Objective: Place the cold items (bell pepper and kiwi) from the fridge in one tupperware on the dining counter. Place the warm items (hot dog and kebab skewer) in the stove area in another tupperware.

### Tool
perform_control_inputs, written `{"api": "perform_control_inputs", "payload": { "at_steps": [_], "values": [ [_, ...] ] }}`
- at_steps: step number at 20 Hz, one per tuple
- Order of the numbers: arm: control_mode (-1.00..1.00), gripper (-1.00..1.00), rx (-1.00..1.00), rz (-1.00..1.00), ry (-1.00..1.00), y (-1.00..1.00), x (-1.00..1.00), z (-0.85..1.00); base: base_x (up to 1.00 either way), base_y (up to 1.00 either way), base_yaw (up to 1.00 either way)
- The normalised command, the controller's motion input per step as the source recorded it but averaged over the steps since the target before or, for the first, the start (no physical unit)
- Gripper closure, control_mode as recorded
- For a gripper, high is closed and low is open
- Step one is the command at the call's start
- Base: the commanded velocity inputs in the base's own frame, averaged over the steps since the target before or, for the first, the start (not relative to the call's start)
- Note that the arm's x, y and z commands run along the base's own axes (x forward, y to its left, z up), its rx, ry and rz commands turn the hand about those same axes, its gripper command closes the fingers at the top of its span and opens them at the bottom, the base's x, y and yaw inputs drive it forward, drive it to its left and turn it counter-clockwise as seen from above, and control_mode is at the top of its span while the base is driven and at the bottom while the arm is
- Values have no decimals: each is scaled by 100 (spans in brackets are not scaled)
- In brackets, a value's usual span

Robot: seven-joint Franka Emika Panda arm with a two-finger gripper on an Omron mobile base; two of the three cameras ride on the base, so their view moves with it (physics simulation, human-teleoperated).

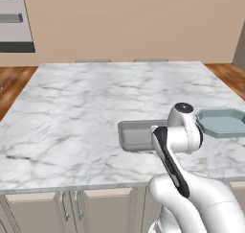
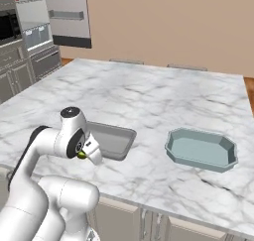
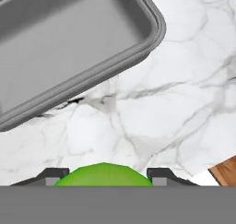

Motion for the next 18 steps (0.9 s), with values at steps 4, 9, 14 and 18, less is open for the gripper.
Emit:
{"api": "perform_control_inputs", "payload": {
  "at_steps": [4,9,14,18],
  "values": [
    [-100,100,0,2,6,0,100,1,0,0,0],
    [-100,100,0,12,32,0,100,19,0,0,0],
    [-100,100,0,15,33,0,100,2,0,0,0],
    [-100,100,-1,8,7,0,100,-72,0,0,0]
  ]
}}
